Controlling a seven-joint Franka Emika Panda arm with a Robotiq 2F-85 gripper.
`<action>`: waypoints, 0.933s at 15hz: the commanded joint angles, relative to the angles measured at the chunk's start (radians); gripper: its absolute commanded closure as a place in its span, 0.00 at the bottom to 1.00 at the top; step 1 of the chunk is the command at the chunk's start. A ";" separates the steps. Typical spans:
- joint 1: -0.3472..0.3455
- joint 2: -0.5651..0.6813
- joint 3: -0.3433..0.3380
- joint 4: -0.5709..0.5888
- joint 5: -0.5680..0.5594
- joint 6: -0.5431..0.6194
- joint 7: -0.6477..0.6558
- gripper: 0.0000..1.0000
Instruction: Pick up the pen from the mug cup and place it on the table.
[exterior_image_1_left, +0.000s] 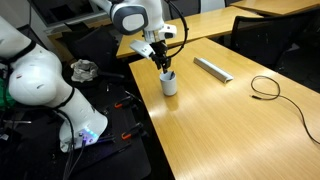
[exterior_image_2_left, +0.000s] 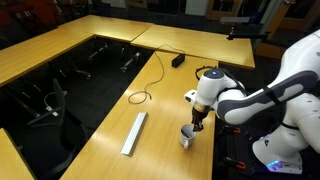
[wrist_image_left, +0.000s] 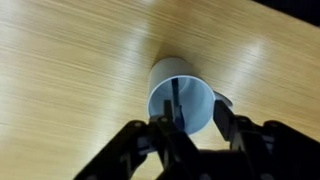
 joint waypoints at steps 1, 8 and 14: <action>-0.008 0.040 0.017 0.015 0.019 0.035 0.019 0.49; -0.009 0.113 0.032 0.008 0.052 0.147 0.010 0.63; -0.021 0.165 0.045 0.005 0.048 0.210 0.008 0.65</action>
